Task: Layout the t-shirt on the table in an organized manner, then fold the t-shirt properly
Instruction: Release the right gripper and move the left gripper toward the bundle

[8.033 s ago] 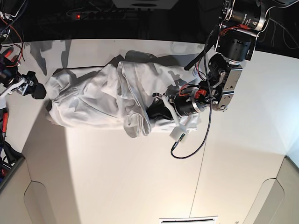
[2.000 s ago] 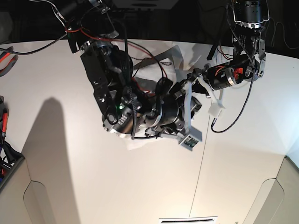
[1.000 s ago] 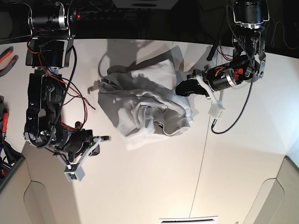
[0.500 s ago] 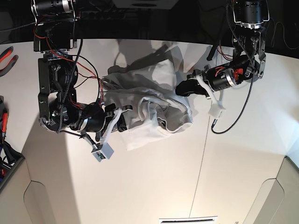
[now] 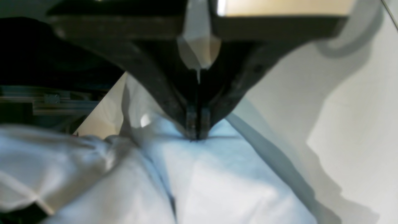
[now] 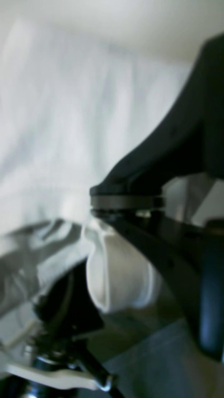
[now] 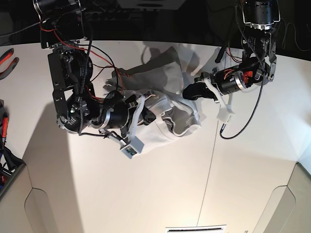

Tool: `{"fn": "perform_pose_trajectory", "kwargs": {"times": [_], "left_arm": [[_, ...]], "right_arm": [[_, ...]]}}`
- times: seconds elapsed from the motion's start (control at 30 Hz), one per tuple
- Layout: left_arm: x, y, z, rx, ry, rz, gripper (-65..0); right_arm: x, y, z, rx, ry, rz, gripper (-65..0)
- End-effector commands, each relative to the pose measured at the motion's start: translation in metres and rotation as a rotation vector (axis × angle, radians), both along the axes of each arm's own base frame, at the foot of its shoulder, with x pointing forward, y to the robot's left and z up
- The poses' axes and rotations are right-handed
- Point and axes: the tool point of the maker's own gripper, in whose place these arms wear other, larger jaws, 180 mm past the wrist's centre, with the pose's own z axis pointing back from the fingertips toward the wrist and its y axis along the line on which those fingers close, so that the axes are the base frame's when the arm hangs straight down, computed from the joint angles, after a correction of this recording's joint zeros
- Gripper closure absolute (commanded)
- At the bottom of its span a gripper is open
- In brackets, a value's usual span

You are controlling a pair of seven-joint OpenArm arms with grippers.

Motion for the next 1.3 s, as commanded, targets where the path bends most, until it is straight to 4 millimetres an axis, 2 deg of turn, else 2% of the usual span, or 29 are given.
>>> {"fn": "perform_pose_trajectory", "kwargs": {"times": [0.0, 0.17, 0.43, 0.57, 0.77, 0.93, 1.07, 1.27], "left_arm": [[0.013, 0.0, 0.015, -0.024, -0.059, 0.01, 0.0], [0.013, 0.0, 0.015, -0.023, -0.059, 0.01, 0.0], [0.014, 0.0, 0.015, -0.025, -0.061, 0.011, 0.0], [0.021, 0.002, 0.021, -0.039, -0.098, 0.046, 0.0], [0.04, 0.018, 0.039, -0.09, -0.159, 0.136, 0.0], [0.06, 0.045, 0.062, -0.152, -0.225, 0.247, 0.0], [0.072, 0.059, 0.077, -0.176, -0.267, 0.295, 0.0], [0.085, 0.059, 0.093, -0.208, -0.311, 0.303, 0.0]], "right_arm": [[0.002, 0.01, 0.011, 0.03, -0.037, 0.028, 0.0], [-0.02, 0.031, 0.003, 0.014, -0.019, 0.116, 0.0], [-0.022, 0.035, 0.003, 0.009, -0.024, 0.127, 0.0], [-0.022, 0.036, 0.003, 0.011, -0.023, 0.128, 0.0], [-0.022, 0.031, -0.003, -0.02, -0.02, 0.123, 0.0], [-0.022, 0.028, -0.011, -0.036, 0.007, 0.104, 0.0], [-0.022, 0.032, -0.007, -0.008, 0.009, 0.107, 0.0], [-0.017, 0.036, 0.008, 0.032, -0.03, 0.105, 0.0]]}}
